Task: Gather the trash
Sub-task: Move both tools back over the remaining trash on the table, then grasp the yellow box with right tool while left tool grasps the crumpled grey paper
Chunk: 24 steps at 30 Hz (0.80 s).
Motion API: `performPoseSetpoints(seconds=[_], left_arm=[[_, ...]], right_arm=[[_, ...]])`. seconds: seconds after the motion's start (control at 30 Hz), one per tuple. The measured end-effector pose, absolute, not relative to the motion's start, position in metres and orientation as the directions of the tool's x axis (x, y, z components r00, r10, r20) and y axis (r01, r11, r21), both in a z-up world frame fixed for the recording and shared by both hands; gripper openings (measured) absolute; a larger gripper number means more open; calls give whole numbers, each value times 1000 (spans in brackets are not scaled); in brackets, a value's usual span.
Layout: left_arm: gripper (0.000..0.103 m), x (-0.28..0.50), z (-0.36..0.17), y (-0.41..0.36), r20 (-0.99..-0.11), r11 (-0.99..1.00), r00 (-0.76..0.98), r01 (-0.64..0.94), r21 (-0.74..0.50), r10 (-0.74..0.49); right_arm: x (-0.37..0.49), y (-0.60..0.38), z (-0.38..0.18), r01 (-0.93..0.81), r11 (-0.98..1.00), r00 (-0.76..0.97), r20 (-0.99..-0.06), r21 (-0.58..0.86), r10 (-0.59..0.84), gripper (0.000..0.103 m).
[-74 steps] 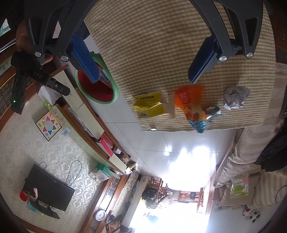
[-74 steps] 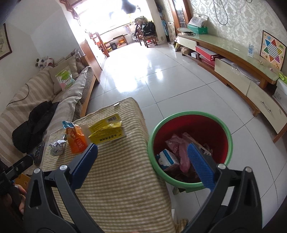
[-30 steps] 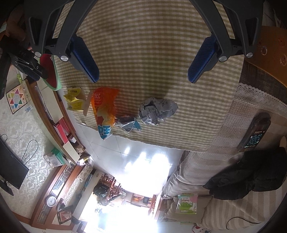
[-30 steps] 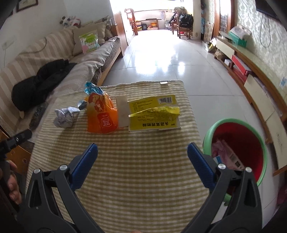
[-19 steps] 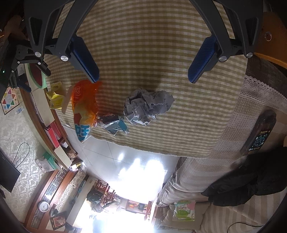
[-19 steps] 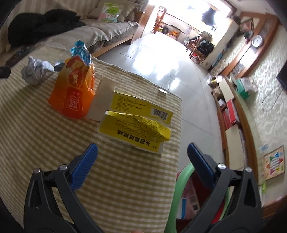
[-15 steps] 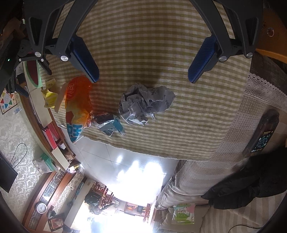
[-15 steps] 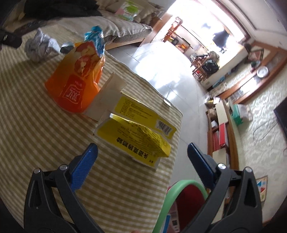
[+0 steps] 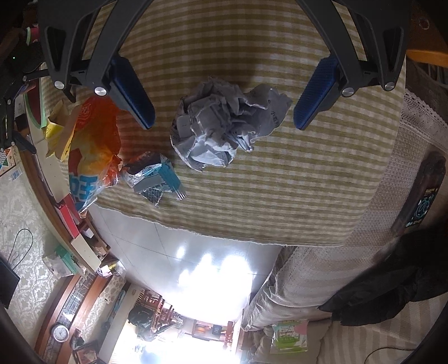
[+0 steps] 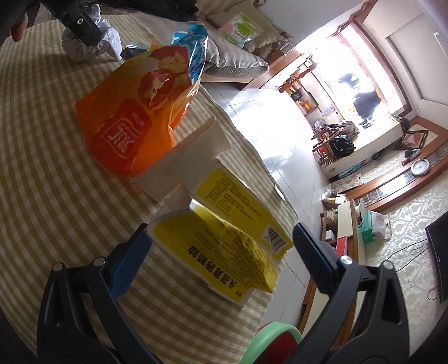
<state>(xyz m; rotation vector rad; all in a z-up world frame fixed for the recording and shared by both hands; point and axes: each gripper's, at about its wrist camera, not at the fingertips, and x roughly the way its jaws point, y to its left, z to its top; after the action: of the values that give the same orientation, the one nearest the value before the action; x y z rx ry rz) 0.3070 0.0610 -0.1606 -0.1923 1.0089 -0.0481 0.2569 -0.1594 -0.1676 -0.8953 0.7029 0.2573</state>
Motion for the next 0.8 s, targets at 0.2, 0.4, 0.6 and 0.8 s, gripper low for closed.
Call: performPoseSetpoints(seconds=[0.2, 0.4, 0.6, 0.8], left_arm=[[95, 319, -157, 55, -831, 985, 541, -28, -170, -128], [81, 319, -157, 47, -828, 985, 543, -12, -170, -136], [56, 313, -153, 47, -826, 981, 537, 11, -194, -170], [51, 302, -150, 49, -824, 980, 538, 20, -200, -179]], right_arm=[[271, -167, -165, -530, 649, 705, -709, -546, -20, 84], [281, -168, -164, -560, 680, 655, -756, -474, 13, 67], [279, -169, -159, -531, 712, 660, -751, -460, 7, 58], [273, -185, -135, -497, 779, 665, -745, -383, 58, 51]])
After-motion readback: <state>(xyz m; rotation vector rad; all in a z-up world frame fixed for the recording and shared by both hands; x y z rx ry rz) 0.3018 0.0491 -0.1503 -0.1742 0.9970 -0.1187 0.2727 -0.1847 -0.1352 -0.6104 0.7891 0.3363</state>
